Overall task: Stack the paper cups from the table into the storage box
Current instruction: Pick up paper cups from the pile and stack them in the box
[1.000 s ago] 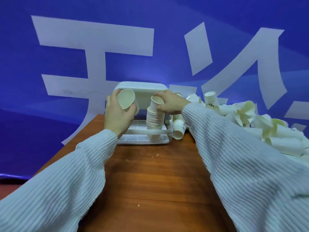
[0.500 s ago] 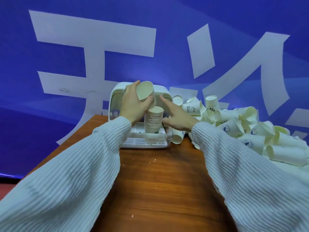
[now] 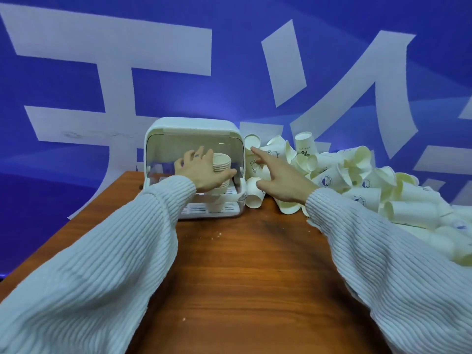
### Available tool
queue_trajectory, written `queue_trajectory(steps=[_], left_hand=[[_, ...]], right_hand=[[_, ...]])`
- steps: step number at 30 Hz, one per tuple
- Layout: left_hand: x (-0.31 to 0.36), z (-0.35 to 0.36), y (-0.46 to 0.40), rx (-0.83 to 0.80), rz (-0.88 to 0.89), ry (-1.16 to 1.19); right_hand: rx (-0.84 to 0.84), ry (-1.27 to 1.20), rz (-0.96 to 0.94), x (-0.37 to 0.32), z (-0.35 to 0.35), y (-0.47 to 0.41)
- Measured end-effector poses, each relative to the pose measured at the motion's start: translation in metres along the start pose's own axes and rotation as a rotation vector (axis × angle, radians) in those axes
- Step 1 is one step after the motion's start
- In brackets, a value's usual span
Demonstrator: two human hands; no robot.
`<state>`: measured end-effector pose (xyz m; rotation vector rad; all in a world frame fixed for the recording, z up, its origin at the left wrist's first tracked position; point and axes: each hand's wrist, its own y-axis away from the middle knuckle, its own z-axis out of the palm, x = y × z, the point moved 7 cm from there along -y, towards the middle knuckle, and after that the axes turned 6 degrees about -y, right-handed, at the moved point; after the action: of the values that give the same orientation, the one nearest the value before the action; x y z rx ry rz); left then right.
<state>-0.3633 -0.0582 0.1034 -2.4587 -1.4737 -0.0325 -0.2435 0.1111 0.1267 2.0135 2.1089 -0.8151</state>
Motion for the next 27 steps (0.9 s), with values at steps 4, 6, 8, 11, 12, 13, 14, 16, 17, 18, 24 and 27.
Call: queue_trajectory(steps=[4,6,8,11,12,13,14,16,17,18,24,27], left_hand=[[0.024,-0.021,0.017,0.279,0.126,-0.020],[0.054,-0.026,0.037,0.465,0.272,0.068],[0.094,-0.015,0.053,0.469,0.397,0.135],[0.158,0.015,0.073,0.328,0.544,0.121],[0.178,0.025,0.081,0.279,0.590,0.102],[0.197,0.034,0.088,0.234,0.632,0.081],[0.215,0.044,0.094,0.196,0.672,0.056],[0.246,0.063,0.105,0.137,0.740,0.013],[0.258,0.071,0.110,0.104,0.753,0.012],[0.269,0.078,0.115,0.073,0.751,0.025],[0.316,0.092,0.133,-0.036,0.564,0.262],[0.333,0.099,0.133,-0.083,0.501,0.329]], right_hand=[[0.075,0.021,0.073,0.021,-0.028,0.028],[0.122,0.018,0.123,0.038,-0.049,0.049],[0.152,0.019,0.198,0.057,-0.069,0.073],[0.141,0.085,0.301,0.086,-0.091,0.112],[0.127,0.120,0.325,0.093,-0.097,0.127],[0.106,0.152,0.352,0.099,-0.101,0.142],[0.077,0.190,0.374,0.104,-0.104,0.156],[0.009,0.291,0.424,0.112,-0.105,0.182],[0.003,0.329,0.453,0.118,-0.104,0.194],[0.032,0.350,0.481,0.125,-0.107,0.204],[0.492,0.124,0.721,0.181,-0.157,0.268],[0.506,0.139,0.816,0.208,-0.170,0.298]])
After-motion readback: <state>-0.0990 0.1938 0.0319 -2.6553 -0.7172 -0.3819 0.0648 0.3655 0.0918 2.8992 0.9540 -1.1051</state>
